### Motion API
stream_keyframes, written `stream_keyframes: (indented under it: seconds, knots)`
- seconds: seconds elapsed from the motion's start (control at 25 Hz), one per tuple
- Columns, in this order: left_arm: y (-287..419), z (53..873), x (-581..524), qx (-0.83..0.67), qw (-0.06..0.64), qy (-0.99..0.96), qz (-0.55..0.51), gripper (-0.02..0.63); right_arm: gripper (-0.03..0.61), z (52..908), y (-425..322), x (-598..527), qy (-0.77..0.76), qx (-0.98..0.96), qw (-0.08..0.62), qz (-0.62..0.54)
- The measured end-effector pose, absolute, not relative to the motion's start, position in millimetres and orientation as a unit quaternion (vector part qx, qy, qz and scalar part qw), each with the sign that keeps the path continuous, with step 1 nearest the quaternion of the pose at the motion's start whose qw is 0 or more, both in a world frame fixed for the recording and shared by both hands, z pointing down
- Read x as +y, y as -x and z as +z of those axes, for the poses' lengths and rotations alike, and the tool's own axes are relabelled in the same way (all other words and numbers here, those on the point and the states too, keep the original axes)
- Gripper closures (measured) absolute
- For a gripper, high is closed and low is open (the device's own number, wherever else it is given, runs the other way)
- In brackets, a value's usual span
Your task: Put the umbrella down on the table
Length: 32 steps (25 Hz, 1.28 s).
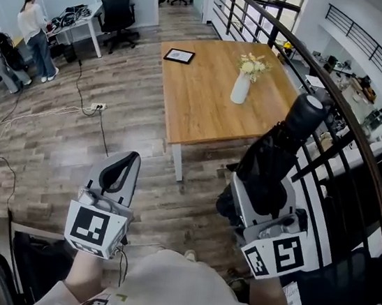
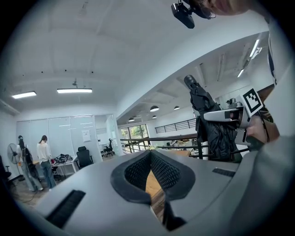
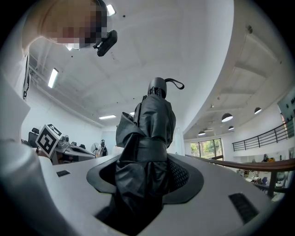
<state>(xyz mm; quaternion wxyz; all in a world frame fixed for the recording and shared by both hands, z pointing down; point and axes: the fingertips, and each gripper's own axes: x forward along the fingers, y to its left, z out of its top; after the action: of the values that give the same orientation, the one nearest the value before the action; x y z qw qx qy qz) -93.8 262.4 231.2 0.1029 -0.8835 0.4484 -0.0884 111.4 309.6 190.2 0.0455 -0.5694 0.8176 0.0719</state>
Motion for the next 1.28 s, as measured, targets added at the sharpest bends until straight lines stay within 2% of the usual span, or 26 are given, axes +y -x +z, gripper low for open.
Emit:
stream_keyframes:
  seconds: [0.44,0.68,1.12,1.28]
  knots:
    - [52.2,254.9,276.8,0.465,0.082,0.876,-0.099,0.597,0.314,209.1,-162.1,307.7,0.567,0.821,0.052,0.046]
    - [39.0,258.2,264.4,0.467,0.080,0.876,-0.087,0.597,0.314,222.4,-166.6,291.7,0.557,0.829,0.040,0.039]
    - [29.3,280.8,197.3,0.448,0.095,0.887,-0.061,0.597,0.314,261.9,-160.4,219.4,0.561,0.827,0.024,0.020]
    - [41.6,293.1,150.1,0.452,0.069,0.886,-0.072,0.597,0.314,270.7,-150.0,171.3,0.558,0.830,0.012,0.010]
